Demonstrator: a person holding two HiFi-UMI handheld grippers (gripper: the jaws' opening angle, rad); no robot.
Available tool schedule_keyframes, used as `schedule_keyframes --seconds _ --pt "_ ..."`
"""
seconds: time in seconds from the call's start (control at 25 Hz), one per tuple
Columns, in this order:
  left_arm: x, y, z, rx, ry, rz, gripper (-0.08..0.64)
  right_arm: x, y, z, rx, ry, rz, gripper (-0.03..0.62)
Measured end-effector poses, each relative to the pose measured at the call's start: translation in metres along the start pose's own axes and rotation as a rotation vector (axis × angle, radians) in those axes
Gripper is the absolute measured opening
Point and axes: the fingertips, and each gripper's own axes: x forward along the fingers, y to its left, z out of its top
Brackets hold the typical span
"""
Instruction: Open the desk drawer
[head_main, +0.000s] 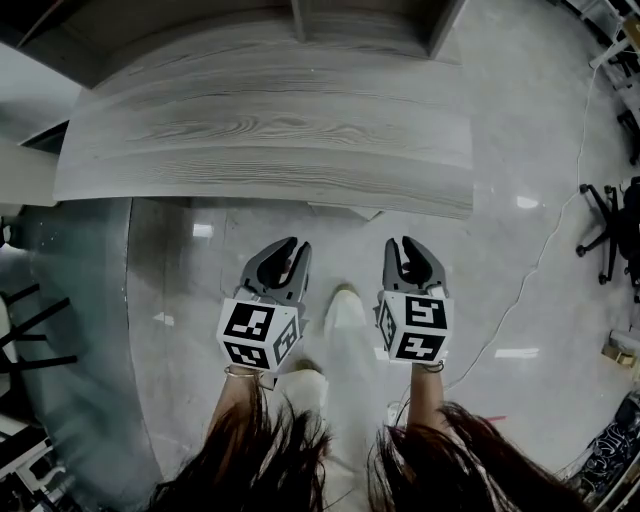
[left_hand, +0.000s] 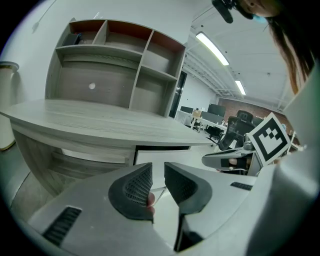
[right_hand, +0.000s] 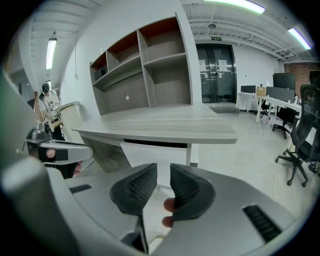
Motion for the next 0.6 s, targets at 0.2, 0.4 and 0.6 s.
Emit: schedule_keyframes --seconds 0.2,0.4,0.6 --pt "0.013 0.005 -0.004 0.002 -0.013 0.003 0.064 0.013 -0.01 -0.008 -0.01 -0.006 -0.001 0.081" --pt "0.023 0.013 -0.009 0.005 -0.016 0.009 0.071 0.023 -0.014 -0.016 -0.002 -0.005 0.005 0.092" --pt "0.031 0.019 -0.016 0.017 -0.015 0.014 0.077 0.032 -0.017 -0.022 -0.01 -0.006 0.005 0.101"
